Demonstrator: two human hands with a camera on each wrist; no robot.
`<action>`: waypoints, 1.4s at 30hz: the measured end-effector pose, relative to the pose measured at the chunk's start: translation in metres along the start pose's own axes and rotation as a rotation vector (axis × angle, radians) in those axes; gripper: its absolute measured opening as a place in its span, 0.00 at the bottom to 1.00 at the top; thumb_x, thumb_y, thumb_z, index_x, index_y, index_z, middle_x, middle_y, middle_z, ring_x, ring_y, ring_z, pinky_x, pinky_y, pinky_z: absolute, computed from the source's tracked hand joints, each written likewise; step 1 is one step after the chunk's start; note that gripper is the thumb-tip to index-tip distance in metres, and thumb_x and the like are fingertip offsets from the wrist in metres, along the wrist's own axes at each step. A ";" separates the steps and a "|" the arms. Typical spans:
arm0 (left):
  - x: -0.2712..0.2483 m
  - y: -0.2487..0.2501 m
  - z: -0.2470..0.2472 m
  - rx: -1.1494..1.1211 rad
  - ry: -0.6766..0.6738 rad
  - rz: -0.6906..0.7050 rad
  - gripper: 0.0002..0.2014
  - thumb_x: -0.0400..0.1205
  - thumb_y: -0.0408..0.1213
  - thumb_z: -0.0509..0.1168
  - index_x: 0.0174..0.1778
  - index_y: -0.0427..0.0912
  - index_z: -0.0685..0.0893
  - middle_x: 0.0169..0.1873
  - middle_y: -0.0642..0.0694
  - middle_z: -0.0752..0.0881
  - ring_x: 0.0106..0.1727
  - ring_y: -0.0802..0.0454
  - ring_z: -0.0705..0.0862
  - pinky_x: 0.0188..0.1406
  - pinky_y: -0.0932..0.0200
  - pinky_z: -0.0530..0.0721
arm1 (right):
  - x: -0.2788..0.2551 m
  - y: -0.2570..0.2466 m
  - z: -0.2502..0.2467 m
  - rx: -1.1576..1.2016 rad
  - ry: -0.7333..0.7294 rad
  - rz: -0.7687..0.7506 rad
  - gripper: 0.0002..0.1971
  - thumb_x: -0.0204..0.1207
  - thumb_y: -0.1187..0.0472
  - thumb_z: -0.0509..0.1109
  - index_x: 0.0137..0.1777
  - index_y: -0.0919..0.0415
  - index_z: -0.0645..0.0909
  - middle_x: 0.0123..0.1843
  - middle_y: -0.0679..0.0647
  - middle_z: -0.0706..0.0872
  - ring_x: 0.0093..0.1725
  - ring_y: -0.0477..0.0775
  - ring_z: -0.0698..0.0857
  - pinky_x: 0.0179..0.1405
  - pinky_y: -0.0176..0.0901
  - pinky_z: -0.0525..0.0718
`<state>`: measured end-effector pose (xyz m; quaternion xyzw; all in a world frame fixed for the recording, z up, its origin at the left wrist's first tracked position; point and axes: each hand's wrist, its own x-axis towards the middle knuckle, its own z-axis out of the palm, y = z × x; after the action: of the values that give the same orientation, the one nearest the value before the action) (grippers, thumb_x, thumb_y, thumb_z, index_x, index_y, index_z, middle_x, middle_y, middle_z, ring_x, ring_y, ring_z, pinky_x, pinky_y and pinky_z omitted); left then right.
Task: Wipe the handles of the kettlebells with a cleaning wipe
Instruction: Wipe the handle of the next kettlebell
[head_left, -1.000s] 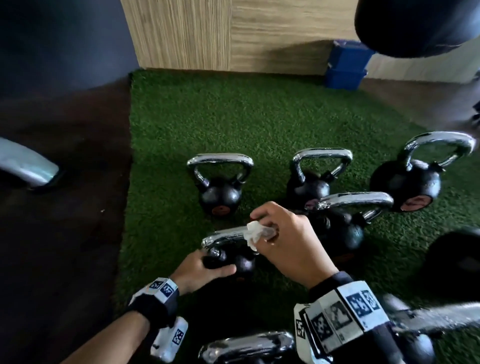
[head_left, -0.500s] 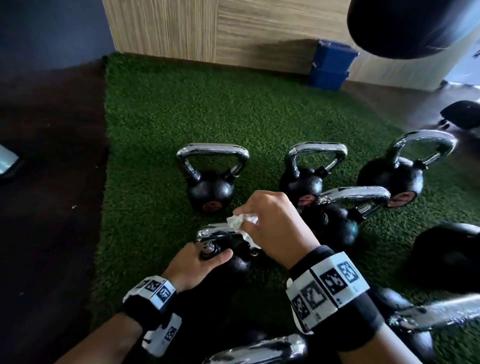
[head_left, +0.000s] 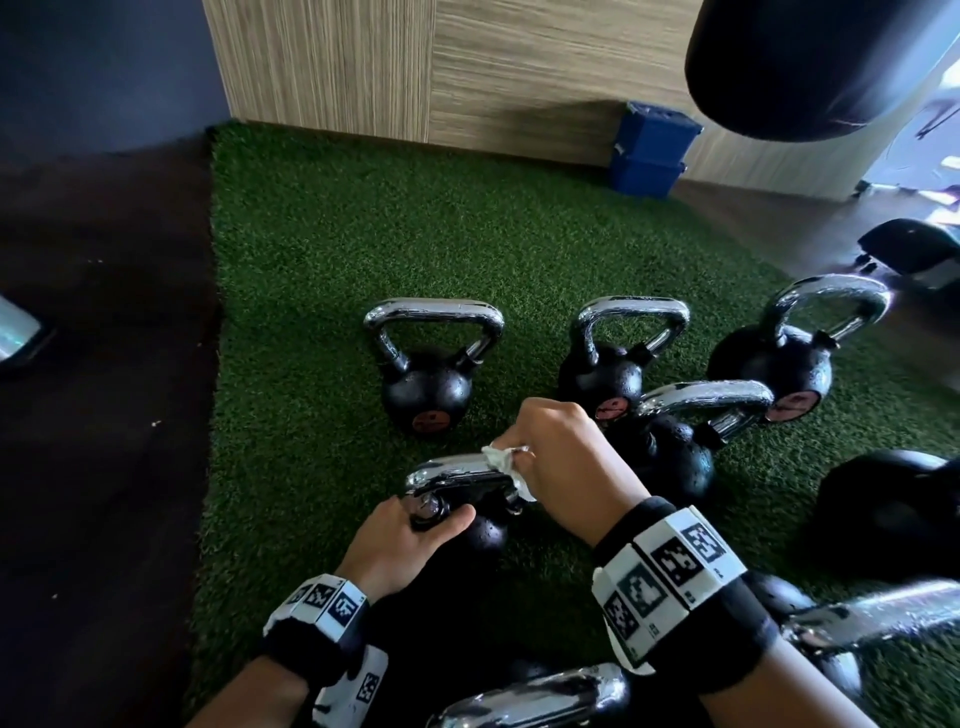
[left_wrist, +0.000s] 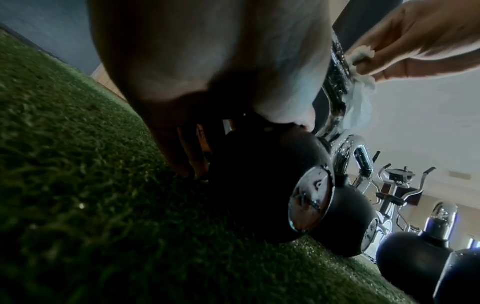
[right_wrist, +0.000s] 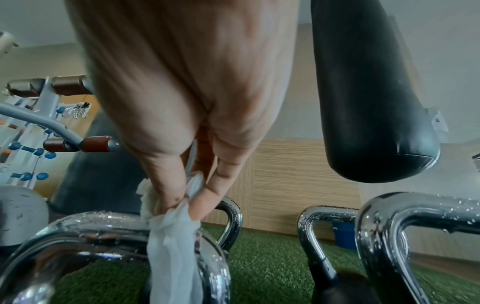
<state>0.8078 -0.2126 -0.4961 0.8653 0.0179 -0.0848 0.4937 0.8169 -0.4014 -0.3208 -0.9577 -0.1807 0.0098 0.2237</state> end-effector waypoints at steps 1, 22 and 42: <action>0.000 0.001 -0.001 0.003 -0.001 0.009 0.38 0.60 0.88 0.59 0.49 0.64 0.92 0.40 0.73 0.91 0.46 0.75 0.88 0.56 0.59 0.88 | -0.002 0.002 0.000 0.006 0.010 0.009 0.11 0.75 0.74 0.72 0.49 0.59 0.90 0.47 0.51 0.86 0.46 0.50 0.86 0.45 0.42 0.86; 0.001 0.005 -0.006 0.061 -0.114 -0.007 0.34 0.67 0.81 0.66 0.60 0.62 0.89 0.56 0.54 0.91 0.59 0.55 0.88 0.63 0.45 0.85 | 0.015 0.088 0.048 0.427 -0.288 0.413 0.11 0.69 0.78 0.76 0.37 0.62 0.93 0.40 0.61 0.94 0.42 0.57 0.94 0.53 0.57 0.92; -0.044 0.105 -0.085 -0.025 0.101 0.819 0.33 0.69 0.42 0.84 0.72 0.50 0.85 0.73 0.58 0.83 0.73 0.62 0.83 0.73 0.62 0.80 | 0.004 -0.008 -0.033 0.997 -0.176 0.229 0.14 0.69 0.73 0.80 0.52 0.64 0.83 0.40 0.60 0.92 0.36 0.51 0.89 0.35 0.40 0.85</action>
<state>0.7872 -0.1910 -0.3567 0.7979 -0.3026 0.1616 0.4957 0.8212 -0.4078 -0.2874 -0.7439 -0.0663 0.1993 0.6344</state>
